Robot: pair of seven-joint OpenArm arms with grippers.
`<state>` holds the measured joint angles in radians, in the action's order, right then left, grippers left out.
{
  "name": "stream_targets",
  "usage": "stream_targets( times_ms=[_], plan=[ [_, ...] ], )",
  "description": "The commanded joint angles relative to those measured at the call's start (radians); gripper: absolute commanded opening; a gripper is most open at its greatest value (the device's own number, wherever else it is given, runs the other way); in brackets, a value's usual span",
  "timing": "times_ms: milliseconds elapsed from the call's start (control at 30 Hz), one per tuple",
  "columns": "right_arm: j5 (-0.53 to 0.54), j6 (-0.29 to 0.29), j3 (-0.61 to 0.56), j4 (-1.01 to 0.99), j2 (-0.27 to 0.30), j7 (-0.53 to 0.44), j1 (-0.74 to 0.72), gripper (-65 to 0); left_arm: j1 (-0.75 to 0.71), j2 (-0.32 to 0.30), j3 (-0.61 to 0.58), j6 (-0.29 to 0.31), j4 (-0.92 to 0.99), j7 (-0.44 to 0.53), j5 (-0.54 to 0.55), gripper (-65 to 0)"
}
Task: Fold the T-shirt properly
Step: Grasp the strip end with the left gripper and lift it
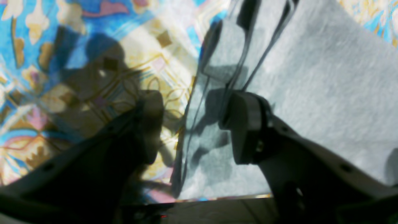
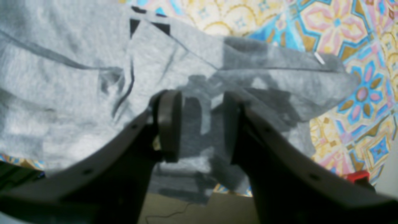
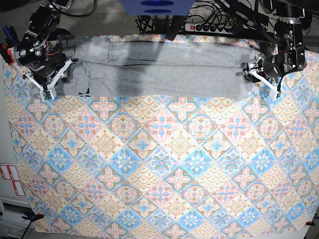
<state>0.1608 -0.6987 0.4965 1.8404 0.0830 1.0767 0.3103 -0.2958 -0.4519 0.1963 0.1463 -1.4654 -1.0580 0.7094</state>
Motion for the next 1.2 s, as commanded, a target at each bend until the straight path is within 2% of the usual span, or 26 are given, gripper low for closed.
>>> stream_targets(
  times_ms=[0, 267, 467, 533, 667, 900, 1033, 1167],
  plan=[
    [0.007, 0.001, 0.004, 0.022, 0.01, -0.013, -0.004, -44.3, 0.005, 0.0, -0.019, 0.006, -0.004, 0.002, 0.019, -29.2],
    [0.007, 0.001, 0.004, 0.022, 0.01, -0.013, -0.004, -44.3, 0.013, 0.003, -0.128, 0.006, -0.004, 0.029, 0.029, -29.9],
    [0.007, 0.001, 0.004, 0.022, 0.01, -0.013, -0.004, -44.3, 0.013, 0.043, -0.131, 0.006, -0.005, 0.026, 0.039, -31.0],
    [0.007, 0.001, 0.004, 0.022, 0.01, -0.013, -0.004, -44.3, 0.013, 0.052, -0.131, 0.006, -0.005, 0.026, 0.065, -36.1],
    [0.007, 0.001, 0.004, 0.022, 0.01, -0.013, -0.004, -44.3, 0.016, 0.057, -0.131, 0.006, -0.005, 0.032, 0.102, -51.2],
    [0.007, 0.001, 0.004, 0.022, 0.01, -0.013, -0.004, -44.3, 0.034, 0.055, -0.131, 0.008, -0.005, 0.032, 0.161, -53.3],
    [0.009, 0.001, 0.004, 0.022, 0.01, -0.013, -0.004, -44.3, 0.034, 0.051, -0.12, 0.008, -0.039, 0.032, 0.195, -65.0],
    [0.009, 0.001, 0.004, 0.022, 0.01, -0.013, -0.004, -44.3, 0.03, 0.051, -0.057, 0.006, -0.067, 0.029, 0.191, -65.0]
  ],
)
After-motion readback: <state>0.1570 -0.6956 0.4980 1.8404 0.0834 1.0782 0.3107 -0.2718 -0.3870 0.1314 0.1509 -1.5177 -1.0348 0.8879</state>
